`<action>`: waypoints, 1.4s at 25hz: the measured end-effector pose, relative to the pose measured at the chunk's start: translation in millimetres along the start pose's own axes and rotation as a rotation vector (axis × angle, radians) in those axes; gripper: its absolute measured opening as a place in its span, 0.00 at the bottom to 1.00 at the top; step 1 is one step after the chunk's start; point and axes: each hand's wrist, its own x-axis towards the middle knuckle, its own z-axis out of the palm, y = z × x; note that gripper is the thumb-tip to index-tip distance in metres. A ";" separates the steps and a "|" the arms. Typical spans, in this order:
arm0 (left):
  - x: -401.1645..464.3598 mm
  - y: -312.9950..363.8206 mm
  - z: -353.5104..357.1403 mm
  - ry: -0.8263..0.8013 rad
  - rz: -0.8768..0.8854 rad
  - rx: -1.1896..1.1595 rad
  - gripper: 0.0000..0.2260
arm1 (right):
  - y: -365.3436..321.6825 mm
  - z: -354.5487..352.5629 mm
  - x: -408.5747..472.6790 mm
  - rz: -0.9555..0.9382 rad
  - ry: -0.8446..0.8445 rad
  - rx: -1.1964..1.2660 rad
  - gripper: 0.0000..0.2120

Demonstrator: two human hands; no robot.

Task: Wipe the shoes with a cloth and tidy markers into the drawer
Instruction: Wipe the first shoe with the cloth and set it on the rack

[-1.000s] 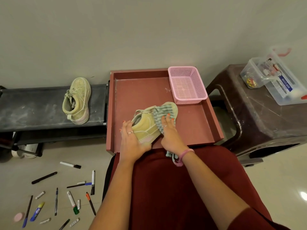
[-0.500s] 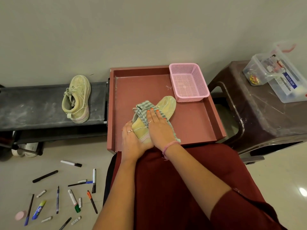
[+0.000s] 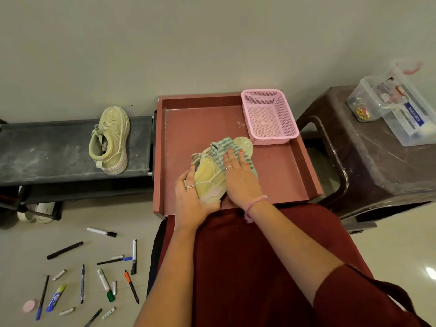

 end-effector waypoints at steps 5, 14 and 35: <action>1.6 -2.5 0.4 0.001 -0.022 -0.032 0.51 | -3.0 16.5 -33.6 -0.229 -0.040 -0.019 0.31; 0.7 -5.4 2.8 -0.023 -0.033 -0.054 0.50 | -11.5 23.0 -12.5 -0.074 0.008 0.051 0.32; 8.2 -10.7 -1.2 -0.043 -0.025 -0.133 0.47 | 19.7 22.4 1.1 0.003 0.105 -0.040 0.33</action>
